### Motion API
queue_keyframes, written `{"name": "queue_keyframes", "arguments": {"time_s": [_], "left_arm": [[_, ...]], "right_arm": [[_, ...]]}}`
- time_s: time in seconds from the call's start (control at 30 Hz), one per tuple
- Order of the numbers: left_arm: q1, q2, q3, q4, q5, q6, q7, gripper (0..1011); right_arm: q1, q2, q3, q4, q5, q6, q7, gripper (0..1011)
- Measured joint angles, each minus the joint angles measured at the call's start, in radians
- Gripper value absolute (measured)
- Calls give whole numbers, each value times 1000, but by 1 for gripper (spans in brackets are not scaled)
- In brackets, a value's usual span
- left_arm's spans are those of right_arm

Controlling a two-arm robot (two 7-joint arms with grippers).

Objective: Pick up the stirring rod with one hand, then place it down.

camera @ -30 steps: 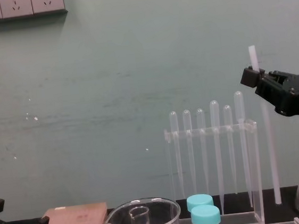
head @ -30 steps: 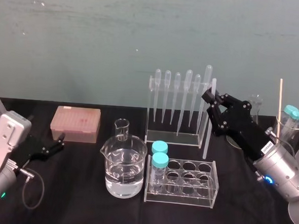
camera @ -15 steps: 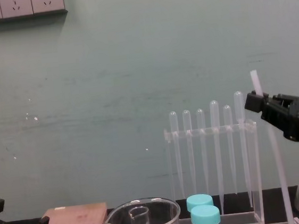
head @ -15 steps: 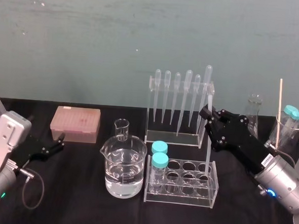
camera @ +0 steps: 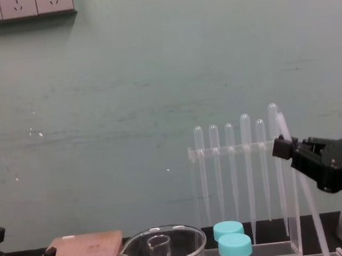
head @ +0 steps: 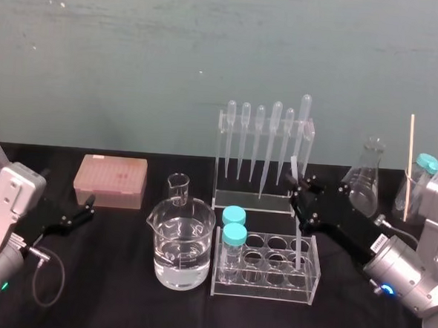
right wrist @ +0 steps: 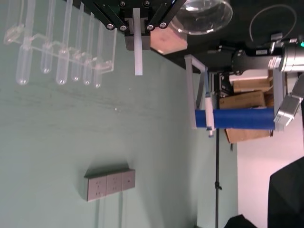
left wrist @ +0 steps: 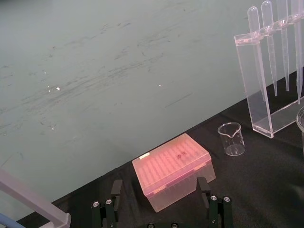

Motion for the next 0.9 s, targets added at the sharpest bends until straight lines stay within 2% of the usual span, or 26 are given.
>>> {"name": "queue_keyframes", "arguments": {"time_s": [0.5,0.9], "left_arm": [[0,0,0,0,0,0,0,1000],[0,0,0,0,0,0,0,1000]], "right_arm": [[19,-4,-40,71,-28,23,11,69],[20,-8,-44,82,-34,35,1,69]]}}
